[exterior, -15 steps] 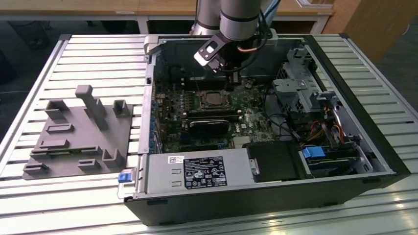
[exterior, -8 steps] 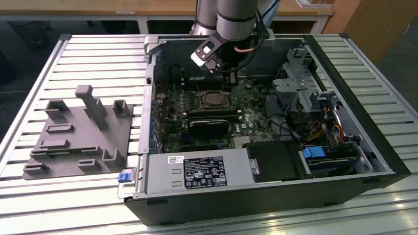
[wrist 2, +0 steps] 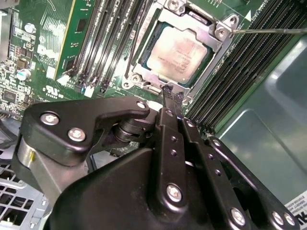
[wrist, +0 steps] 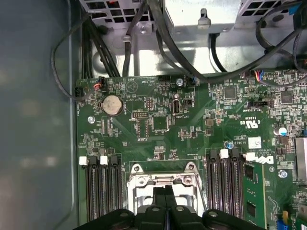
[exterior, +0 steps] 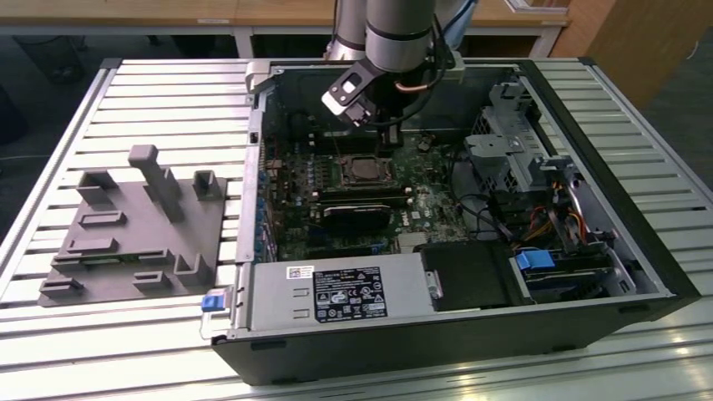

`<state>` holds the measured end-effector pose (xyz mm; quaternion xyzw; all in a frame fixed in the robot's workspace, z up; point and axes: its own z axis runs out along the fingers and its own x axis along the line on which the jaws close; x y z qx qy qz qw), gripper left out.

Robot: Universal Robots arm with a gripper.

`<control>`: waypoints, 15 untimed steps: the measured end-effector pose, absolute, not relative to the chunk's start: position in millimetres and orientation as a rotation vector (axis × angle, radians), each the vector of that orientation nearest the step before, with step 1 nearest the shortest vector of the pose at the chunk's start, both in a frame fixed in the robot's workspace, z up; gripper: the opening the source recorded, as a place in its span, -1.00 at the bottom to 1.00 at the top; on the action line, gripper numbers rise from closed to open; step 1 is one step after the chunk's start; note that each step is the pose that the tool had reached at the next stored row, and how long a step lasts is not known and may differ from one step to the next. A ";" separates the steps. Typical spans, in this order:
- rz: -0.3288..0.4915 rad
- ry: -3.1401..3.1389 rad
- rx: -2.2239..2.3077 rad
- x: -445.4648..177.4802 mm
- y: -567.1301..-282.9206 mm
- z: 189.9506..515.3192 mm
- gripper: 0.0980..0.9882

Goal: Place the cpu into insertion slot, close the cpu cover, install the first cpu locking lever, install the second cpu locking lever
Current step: 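Close the cpu cover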

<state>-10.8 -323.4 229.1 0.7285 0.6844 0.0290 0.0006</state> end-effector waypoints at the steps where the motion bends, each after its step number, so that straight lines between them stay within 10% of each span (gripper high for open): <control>1: 0.091 2.149 2.288 -11.4 -323.4 228.8 -0.98; 15: 0.091 2.149 2.288 -26.7 -323.4 228.0 -0.98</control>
